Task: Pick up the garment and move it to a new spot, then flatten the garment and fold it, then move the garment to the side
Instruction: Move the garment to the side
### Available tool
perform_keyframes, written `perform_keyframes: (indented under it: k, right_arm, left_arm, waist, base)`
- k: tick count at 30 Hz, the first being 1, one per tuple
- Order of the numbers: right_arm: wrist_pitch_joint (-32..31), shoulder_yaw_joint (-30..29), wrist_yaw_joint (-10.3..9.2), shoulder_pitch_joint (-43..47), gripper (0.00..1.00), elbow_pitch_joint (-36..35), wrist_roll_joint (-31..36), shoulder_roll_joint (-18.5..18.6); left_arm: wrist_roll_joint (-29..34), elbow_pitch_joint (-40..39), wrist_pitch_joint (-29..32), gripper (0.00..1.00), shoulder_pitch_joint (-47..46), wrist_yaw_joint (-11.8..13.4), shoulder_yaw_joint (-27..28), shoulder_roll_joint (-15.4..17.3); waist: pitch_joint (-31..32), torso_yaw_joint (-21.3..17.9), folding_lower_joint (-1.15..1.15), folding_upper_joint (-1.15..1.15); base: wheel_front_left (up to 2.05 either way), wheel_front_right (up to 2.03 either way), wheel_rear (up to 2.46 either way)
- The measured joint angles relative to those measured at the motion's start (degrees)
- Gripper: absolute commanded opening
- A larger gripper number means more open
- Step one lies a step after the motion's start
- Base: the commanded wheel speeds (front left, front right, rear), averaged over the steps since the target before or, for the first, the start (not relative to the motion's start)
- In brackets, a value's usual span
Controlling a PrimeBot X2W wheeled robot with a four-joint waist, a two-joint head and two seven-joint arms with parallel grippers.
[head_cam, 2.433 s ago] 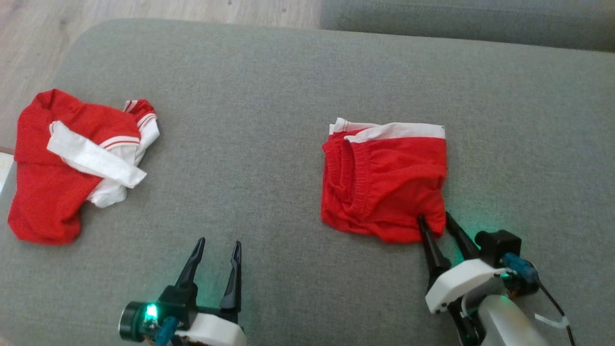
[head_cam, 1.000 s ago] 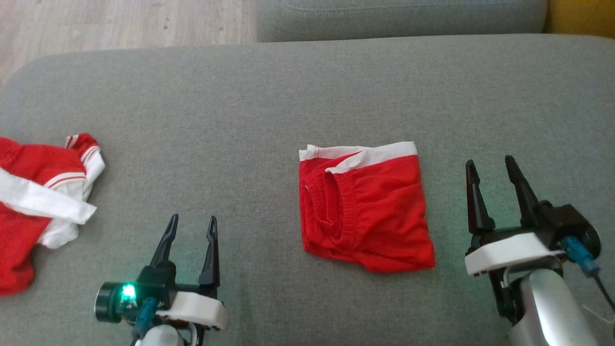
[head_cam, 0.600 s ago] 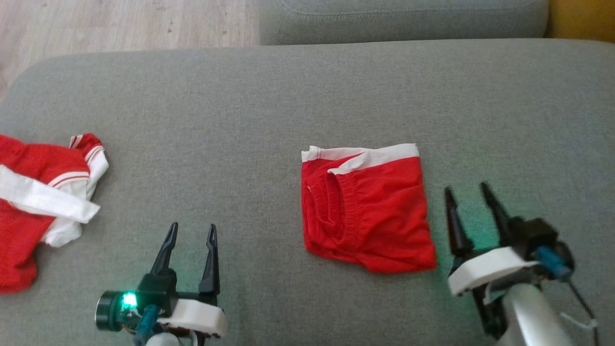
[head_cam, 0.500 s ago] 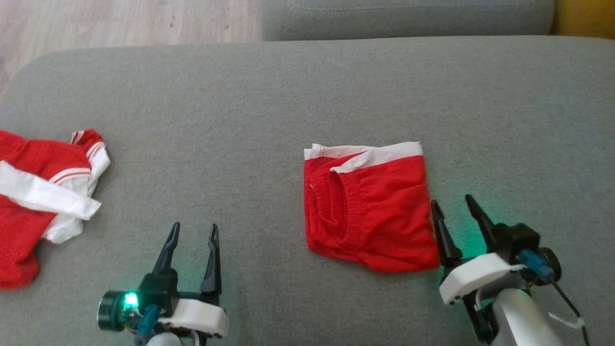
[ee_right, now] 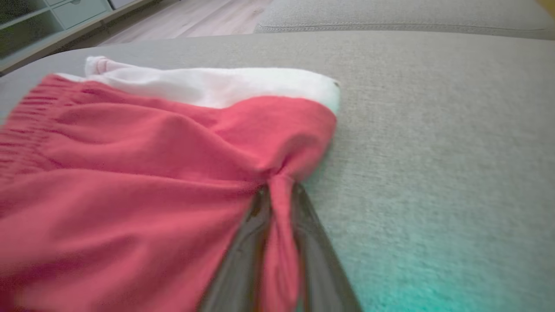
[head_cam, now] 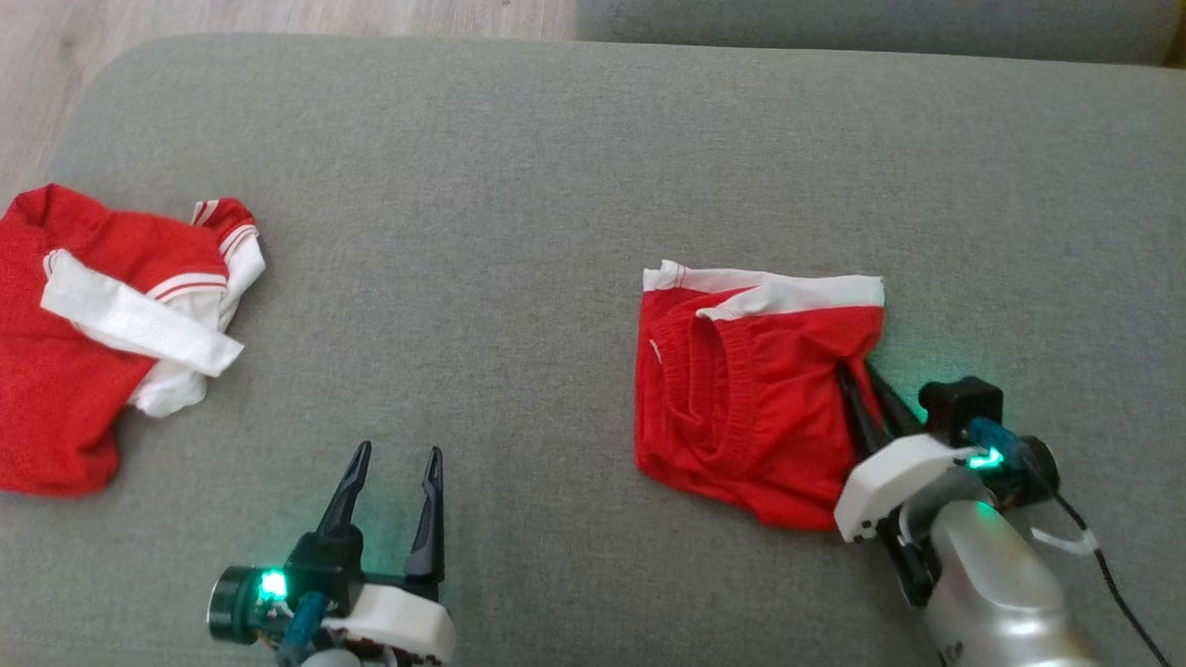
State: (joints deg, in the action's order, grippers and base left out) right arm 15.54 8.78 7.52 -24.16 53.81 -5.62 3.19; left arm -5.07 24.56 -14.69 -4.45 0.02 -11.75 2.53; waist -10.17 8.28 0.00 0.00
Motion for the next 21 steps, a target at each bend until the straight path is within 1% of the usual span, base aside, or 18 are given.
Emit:
perform_keyframes:
  k: [3, 5, 7, 11, 14, 18, 19, 21]
  right_arm:
    - [0.0, -0.3, 0.02, -1.0, 0.00, 0.9, 0.2, -0.6]
    - [-0.2, -0.9, 0.02, -1.0, 0.00, 0.1, 0.3, -0.8]
    - [-0.5, -2.0, 0.02, -0.6, 0.00, -1.0, 0.4, -0.6]
    - [-0.7, -2.1, 0.02, 1.7, 0.00, -2.8, 0.1, -0.5]
    - [-0.7, -1.6, 0.02, 2.8, 0.00, -3.8, -0.5, -0.5]
    - [-0.8, 0.3, 0.02, 2.8, 0.00, -5.4, -2.1, -0.5]
    - [-0.8, 0.3, 0.02, 2.8, 0.00, -5.4, -2.1, -0.5]
    - [-0.8, 2.0, 0.02, 2.8, 0.00, -6.0, -3.1, -0.4]
  left_arm:
    - [0.0, 0.2, 0.0, 1.00, 0.0, 0.0, 0.0, 0.0]
    - [0.0, 0.2, 0.0, 1.00, 0.0, 0.0, 0.3, 0.0]
    - [0.1, 0.2, 0.0, 1.00, 0.0, -0.8, 0.2, 0.1]
    - [0.6, 0.2, 0.0, 1.00, -0.1, -2.0, -0.4, 0.0]
    - [0.6, -0.1, 0.0, 1.00, -1.2, -2.6, -1.7, 0.1]
    - [0.6, -0.8, 0.0, 1.00, -3.1, -3.6, -3.8, 0.1]
    - [0.6, -0.8, 0.0, 1.00, -3.1, -3.6, -3.8, 0.1]
    - [0.6, -1.0, 0.0, 1.00, -3.6, -4.1, -4.4, 0.1]
  waist:
    - [0.1, -1.2, 0.00, 0.00]
    - [0.2, -2.6, 0.00, 0.00]
    - [0.4, -4.4, 0.00, 0.00]
    - [0.7, -9.3, 0.00, 0.00]
    - [0.8, -13.7, 0.00, 0.00]
    - [0.6, -19.9, 0.00, 0.00]
    - [0.6, -19.9, 0.00, 0.00]
    - [0.5, -23.0, 0.00, 0.00]
  base:
    - [0.00, 0.00, 0.00]
    - [0.00, 0.00, 0.00]
    - [0.00, 0.00, 0.00]
    - [0.00, 0.00, 0.00]
    - [0.00, 0.00, 0.00]
    - [0.00, 0.00, 0.00]
    - [0.00, 0.00, 0.00]
    - [0.00, 0.00, 0.00]
